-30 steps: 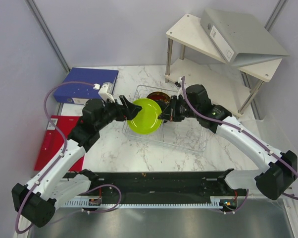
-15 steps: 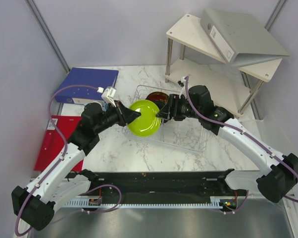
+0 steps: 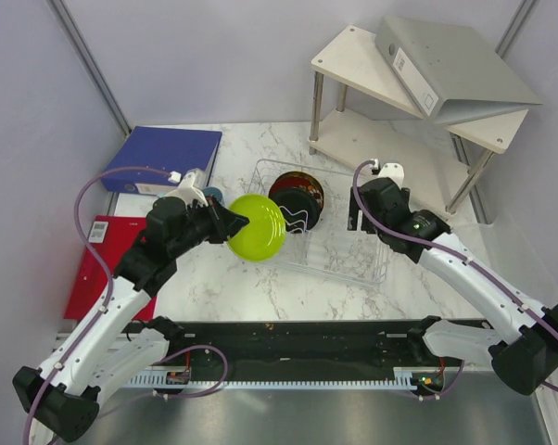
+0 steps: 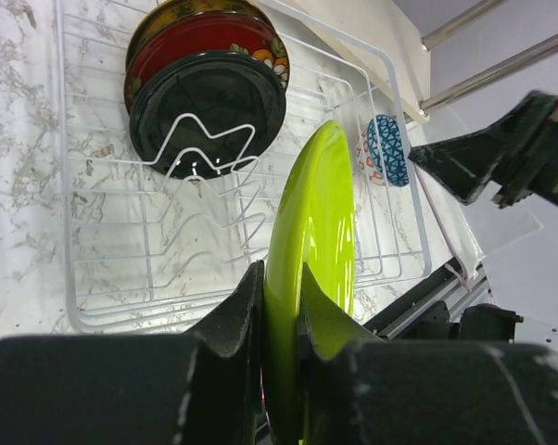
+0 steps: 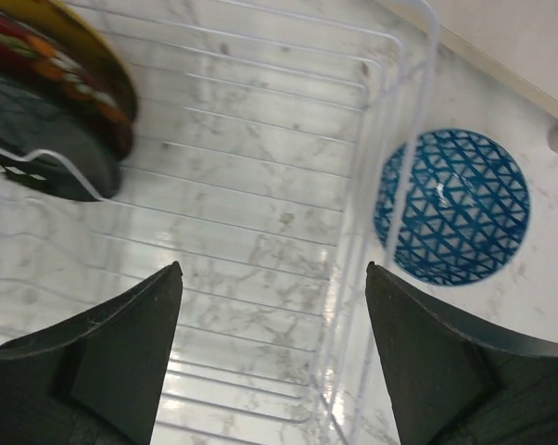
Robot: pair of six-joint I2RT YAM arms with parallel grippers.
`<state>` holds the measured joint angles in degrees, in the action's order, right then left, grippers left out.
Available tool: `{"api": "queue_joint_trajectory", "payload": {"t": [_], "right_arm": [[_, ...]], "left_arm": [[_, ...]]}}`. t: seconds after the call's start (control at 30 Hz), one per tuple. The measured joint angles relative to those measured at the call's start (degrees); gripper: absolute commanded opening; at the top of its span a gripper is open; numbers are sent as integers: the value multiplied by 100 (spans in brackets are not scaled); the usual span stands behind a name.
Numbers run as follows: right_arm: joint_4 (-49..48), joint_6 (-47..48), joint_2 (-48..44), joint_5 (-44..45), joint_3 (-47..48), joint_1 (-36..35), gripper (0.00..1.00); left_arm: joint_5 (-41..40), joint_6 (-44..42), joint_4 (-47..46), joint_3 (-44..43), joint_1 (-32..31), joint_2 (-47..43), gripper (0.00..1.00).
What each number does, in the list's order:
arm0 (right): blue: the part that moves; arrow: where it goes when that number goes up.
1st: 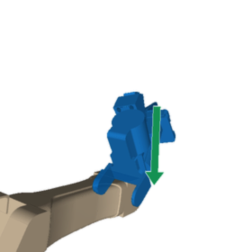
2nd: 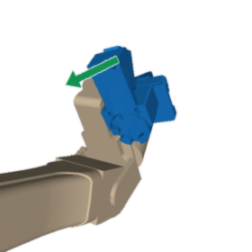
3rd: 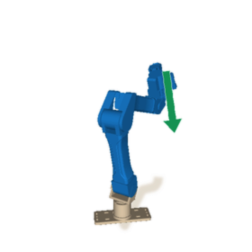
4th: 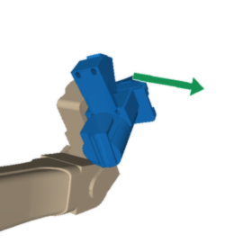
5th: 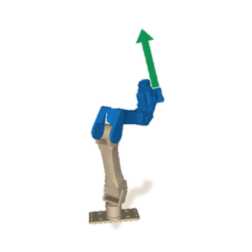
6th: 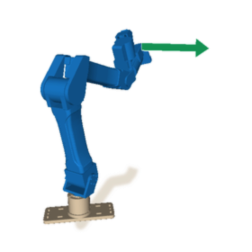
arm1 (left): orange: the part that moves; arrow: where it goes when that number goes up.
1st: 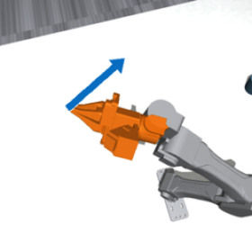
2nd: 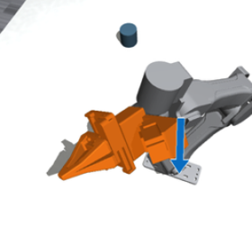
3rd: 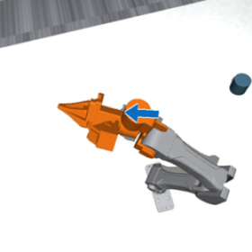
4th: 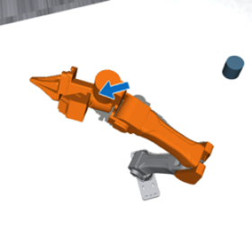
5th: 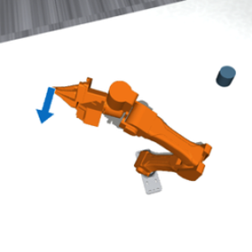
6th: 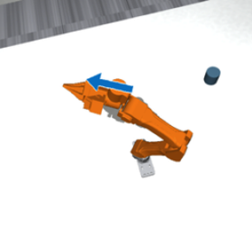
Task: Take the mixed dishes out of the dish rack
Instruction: Move the dish rack to the center of the board.
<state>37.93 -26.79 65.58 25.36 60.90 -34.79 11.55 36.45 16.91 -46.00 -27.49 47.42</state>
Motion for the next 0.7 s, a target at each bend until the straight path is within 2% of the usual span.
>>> {"api": "queue_joint_trajectory", "payload": {"t": [0.1,0.37,0.7], "right_arm": [[85,-66,-9,308,-396,83,86],[-240,-262,-651,249,-817,90,84],[-706,-251,-699,-57,-1130,90,83]], "left_arm": [[-57,-35,350,-57,0,-210,2],[166,-120,1572,-369,2,-310,2],[1091,341,1773,1246,-72,-1180,2]]}}
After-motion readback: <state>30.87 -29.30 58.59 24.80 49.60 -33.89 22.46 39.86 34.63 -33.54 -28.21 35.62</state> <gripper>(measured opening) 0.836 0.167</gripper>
